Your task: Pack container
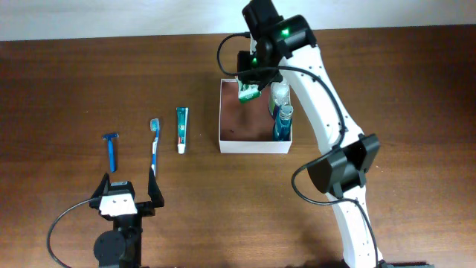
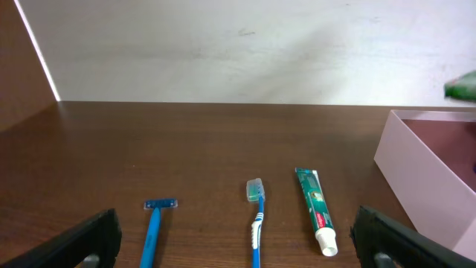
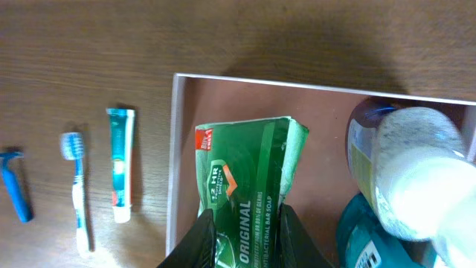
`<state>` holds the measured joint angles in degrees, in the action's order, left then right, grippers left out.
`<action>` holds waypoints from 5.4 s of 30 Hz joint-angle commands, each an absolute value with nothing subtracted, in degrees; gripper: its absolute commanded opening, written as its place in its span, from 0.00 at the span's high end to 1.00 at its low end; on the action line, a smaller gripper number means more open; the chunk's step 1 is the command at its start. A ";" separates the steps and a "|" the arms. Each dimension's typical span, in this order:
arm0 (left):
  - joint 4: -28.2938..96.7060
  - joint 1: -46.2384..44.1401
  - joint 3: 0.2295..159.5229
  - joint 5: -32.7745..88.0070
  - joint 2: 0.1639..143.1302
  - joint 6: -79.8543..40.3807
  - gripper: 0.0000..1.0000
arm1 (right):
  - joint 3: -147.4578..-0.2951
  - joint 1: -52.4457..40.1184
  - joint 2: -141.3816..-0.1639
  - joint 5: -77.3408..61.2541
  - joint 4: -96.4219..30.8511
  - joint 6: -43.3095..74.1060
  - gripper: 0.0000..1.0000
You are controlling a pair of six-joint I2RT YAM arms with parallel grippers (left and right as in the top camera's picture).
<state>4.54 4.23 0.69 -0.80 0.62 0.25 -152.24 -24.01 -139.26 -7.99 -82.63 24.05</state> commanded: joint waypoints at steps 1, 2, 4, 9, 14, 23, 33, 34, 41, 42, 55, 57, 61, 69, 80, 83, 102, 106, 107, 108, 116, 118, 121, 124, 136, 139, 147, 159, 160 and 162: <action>4.78 4.01 0.54 -0.19 0.30 0.93 0.01 | -152.24 -24.32 -141.95 -8.29 -82.39 24.51 0.81; 4.78 4.01 0.51 -0.19 0.30 0.93 0.01 | -152.24 -24.32 -142.32 -8.29 -82.39 24.51 0.81; 4.78 4.01 0.54 -0.19 0.30 0.93 0.01 | -152.24 -24.32 -143.44 -8.25 -82.15 24.51 0.81; 4.78 4.01 0.54 -0.19 0.30 0.93 0.01 | -152.16 -24.29 -145.45 -4.99 -81.69 24.49 0.80; 4.78 4.01 0.54 -0.19 0.30 0.93 0.01 | -152.16 -24.29 -145.60 -4.38 -81.54 24.49 0.80; 4.78 4.01 0.51 -0.19 0.30 0.93 0.01 | -150.80 -24.36 -145.69 0.82 -84.14 21.43 0.82; 4.78 4.01 0.54 -0.19 0.30 0.93 0.01 | -144.14 -24.16 -145.69 3.29 -82.46 19.73 0.96; 4.78 4.01 0.51 -0.19 0.30 0.93 0.00 | -143.72 -24.14 -145.69 3.29 -82.26 19.73 0.96; 4.78 4.01 0.54 -0.19 0.30 0.93 0.01 | -140.62 -24.25 -145.69 3.38 -80.31 18.85 0.96; 4.78 4.01 0.54 -0.19 0.30 0.93 0.01 | -139.87 -24.32 -145.69 3.38 -80.05 18.85 0.96; 4.78 4.01 0.54 -0.19 0.30 0.93 0.00 | -137.47 -24.49 -145.67 -1.80 -79.00 18.22 0.96; 4.78 4.01 0.51 -0.19 0.30 0.93 0.01 | -137.69 -24.53 -145.67 -1.89 -78.98 17.72 0.96; 4.78 4.01 0.54 -0.19 0.30 0.93 0.01 | -139.22 -24.75 -145.53 -1.30 -79.37 14.79 0.96; 4.78 4.01 0.51 -0.19 0.30 0.93 0.01 | -144.49 -24.80 -145.27 0.93 -81.62 14.81 0.96; 4.78 4.01 0.54 -0.19 0.30 0.93 0.01 | -144.97 -26.26 -145.27 2.31 -83.15 14.79 0.96; 4.78 4.01 0.54 -0.19 0.30 0.93 0.01 | -144.97 -27.05 -145.27 3.79 -83.15 14.48 0.96; 4.78 4.01 0.51 -0.19 0.30 0.93 0.01 | -144.64 -27.35 -145.73 5.02 -83.57 13.72 0.96; 4.78 4.01 0.54 -0.19 0.30 0.93 0.01 | -144.64 -27.35 -145.77 7.14 -83.61 13.72 0.96; 4.78 4.01 0.51 -0.19 0.30 0.93 0.01 | -144.64 -27.35 -145.77 7.16 -83.61 13.72 0.96; 4.78 4.01 0.54 -0.19 0.30 0.93 0.01 | -144.59 -27.35 -145.77 7.16 -83.59 13.72 0.96; 4.78 4.01 0.54 -0.19 0.30 0.93 0.01 | -144.55 -27.38 -146.58 7.14 -83.64 13.72 0.96; 4.78 4.01 0.54 -0.19 0.30 0.93 0.01 | -144.55 -27.38 -147.37 7.14 -83.79 13.72 0.96; 4.78 4.01 0.54 -0.19 0.30 0.93 0.01 | -144.55 -27.42 -147.68 7.18 -83.99 13.69 0.96; 4.78 4.01 0.54 -0.19 0.30 0.93 0.00 | -144.55 -27.42 -147.72 7.22 -83.94 13.69 0.96; 4.78 4.01 0.54 -0.19 0.30 0.93 0.01 | -144.53 -27.49 -148.68 8.23 -83.83 13.47 0.96; 4.78 4.01 0.54 -0.19 0.30 0.93 0.01 | -144.53 -27.49 -148.73 8.23 -83.81 13.47 0.96; 4.78 4.01 0.54 -0.19 0.30 0.93 0.01 | -144.53 -28.10 -149.86 8.23 -83.99 12.21 0.96; 4.78 4.01 0.54 -0.19 0.30 0.93 0.00 | -144.53 -28.16 -150.39 5.89 -84.07 12.23 0.96; 4.78 4.01 0.51 -0.19 0.30 0.93 0.01 | -144.53 -28.16 -150.39 5.13 -84.05 12.23 0.96; 4.78 4.01 0.51 -0.19 0.30 0.93 0.01 | -144.53 -28.18 -150.39 4.34 -84.01 12.25 0.96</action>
